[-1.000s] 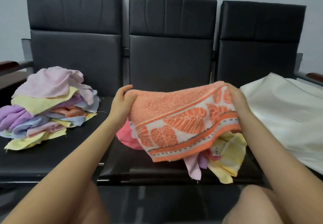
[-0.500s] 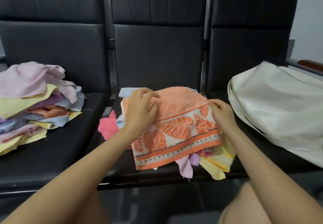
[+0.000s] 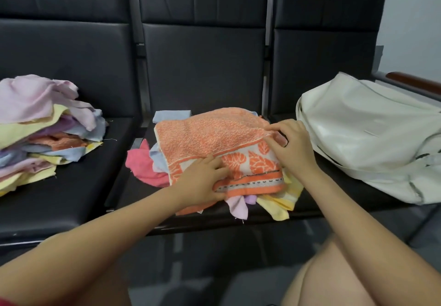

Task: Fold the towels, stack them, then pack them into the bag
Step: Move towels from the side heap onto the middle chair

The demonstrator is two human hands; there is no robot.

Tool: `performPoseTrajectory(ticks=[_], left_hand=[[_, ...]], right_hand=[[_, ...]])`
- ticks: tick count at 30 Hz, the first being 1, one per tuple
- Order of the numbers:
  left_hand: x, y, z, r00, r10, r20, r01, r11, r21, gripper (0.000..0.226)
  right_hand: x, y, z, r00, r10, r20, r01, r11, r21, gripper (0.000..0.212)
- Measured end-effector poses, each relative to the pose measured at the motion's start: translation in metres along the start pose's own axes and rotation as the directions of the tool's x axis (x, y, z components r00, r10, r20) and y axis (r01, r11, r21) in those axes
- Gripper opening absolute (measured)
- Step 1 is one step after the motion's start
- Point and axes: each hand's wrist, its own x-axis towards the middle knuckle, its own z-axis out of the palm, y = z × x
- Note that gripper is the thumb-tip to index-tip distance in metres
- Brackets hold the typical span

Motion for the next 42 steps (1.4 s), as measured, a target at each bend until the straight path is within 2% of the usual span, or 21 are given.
performPoseTrajectory(ticks=[2, 3, 4, 5, 6, 7, 8, 10, 12, 15, 19, 21, 24, 26, 27, 29, 31, 33, 36, 39, 42], left_hand=[[0.0, -0.003, -0.004, 0.998, 0.052, -0.046, -0.052, 0.999, -0.003, 0.034], [-0.001, -0.005, -0.006, 0.996, 0.065, -0.065, -0.066, 0.998, -0.01, 0.029], [-0.001, -0.006, -0.006, 0.995, 0.067, -0.074, -0.069, 0.997, -0.026, 0.024], [-0.001, -0.007, -0.007, 0.995, 0.06, -0.079, -0.064, 0.997, -0.051, 0.019], [-0.001, -0.006, -0.008, 0.996, 0.038, -0.075, -0.044, 0.995, -0.086, 0.015], [0.0, -0.005, -0.01, 0.998, -0.007, -0.067, -0.002, 0.991, -0.131, 0.013], [0.001, -0.003, -0.012, 0.996, -0.07, -0.056, 0.059, 0.981, -0.184, 0.011], [0.004, 0.0, -0.018, 0.979, -0.2, -0.036, 0.18, 0.938, -0.297, 0.01], [0.007, 0.0, -0.023, 0.954, -0.299, -0.017, 0.267, 0.875, -0.405, 0.011], [0.015, -0.002, -0.035, 0.898, -0.439, 0.031, 0.384, 0.748, -0.541, 0.019], [0.027, -0.006, -0.051, 0.797, -0.598, 0.081, 0.463, 0.519, -0.719, 0.025], [0.033, -0.015, -0.053, 0.75, -0.659, 0.053, 0.455, 0.456, -0.765, 0.027], [0.038, -0.024, -0.05, 0.73, -0.678, -0.09, 0.424, 0.552, -0.717, 0.023], [0.041, -0.023, -0.049, 0.755, -0.632, -0.175, 0.4, 0.655, -0.641, 0.021], [0.042, -0.021, -0.051, 0.782, -0.593, -0.191, 0.407, 0.718, -0.565, 0.02], [0.045, -0.021, -0.052, 0.842, -0.518, -0.153, 0.455, 0.832, -0.316, 0.034], [0.047, -0.028, -0.051, 0.885, -0.453, -0.11, 0.444, 0.89, -0.098, 0.037], [0.046, -0.038, -0.051, 0.901, -0.423, -0.092, 0.419, 0.906, -0.062, 0.026], [0.035, -0.052, -0.06, 0.896, -0.44, -0.061, 0.435, 0.896, -0.089, 0.021], [0.023, -0.064, -0.073, 0.868, -0.494, -0.049, 0.491, 0.869, -0.055, 0.021], [0.013, -0.07, -0.083, 0.822, -0.561, -0.1, 0.555, 0.828, -0.082, 0.026]], right_hand=[[-0.007, -0.014, -0.004, 0.997, -0.079, 0.002, 0.079, 0.995, 0.06, 0.003], [-0.01, -0.022, -0.005, 0.992, -0.083, 0.091, 0.071, 0.989, 0.126, 0.006], [-0.015, -0.028, -0.006, 0.968, -0.073, 0.239, 0.027, 0.982, 0.188, 0.01], [-0.019, -0.029, -0.003, 0.91, -0.055, 0.41, -0.021, 0.984, 0.177, 0.007], [-0.022, -0.031, 0.001, 0.833, -0.035, 0.552, -0.011, 0.997, 0.081, 0.013], [-0.026, -0.029, 0.005, 0.763, -0.014, 0.646, 0.069, 0.996, -0.06, 0.028], [-0.03, -0.027, 0.011, 0.725, -0.001, 0.689, 0.165, 0.971, -0.172, 0.041], [-0.035, -0.025, 0.022, 0.749, -0.031, 0.662, 0.297, 0.909, -0.294, 0.052], [-0.034, -0.028, 0.026, 0.805, -0.078, 0.588, 0.294, 0.913, -0.282, 0.046], [-0.022, -0.026, 0.02, 0.866, -0.04, 0.499, 0.067, 0.997, -0.037, 0.031], [-0.003, -0.018, 0.011, 0.922, 0.053, 0.385, -0.116, 0.983, 0.144, 0.018], [0.008, -0.018, 0.01, 0.942, 0.126, 0.311, -0.199, 0.956, 0.215, 0.018], [0.023, -0.017, 0.017, 0.941, 0.189, 0.282, -0.258, 0.938, 0.231, 0.024], [0.031, -0.013, 0.024, 0.937, 0.228, 0.264, -0.283, 0.94, 0.191, 0.029], [0.033, -0.011, 0.026, 0.937, 0.248, 0.245, -0.295, 0.939, 0.176, 0.028], [0.038, -0.008, 0.029, 0.939, 0.284, 0.192, -0.309, 0.944, 0.116, 0.028], [0.041, -0.006, 0.03, 0.939, 0.319, 0.127, -0.322, 0.947, 0.002, 0.034], [0.043, -0.005, 0.031, 0.935, 0.344, 0.081, -0.338, 0.938, -0.078, 0.036], [0.045, -0.002, 0.034, 0.935, 0.348, 0.069, -0.346, 0.938, -0.03, 0.029], [0.043, 0.0, 0.036, 0.927, 0.306, 0.215, -0.338, 0.933, 0.127, 0.015], [0.037, 0.0, 0.033, 0.896, 0.243, 0.373, -0.312, 0.94, 0.136, 0.017]])
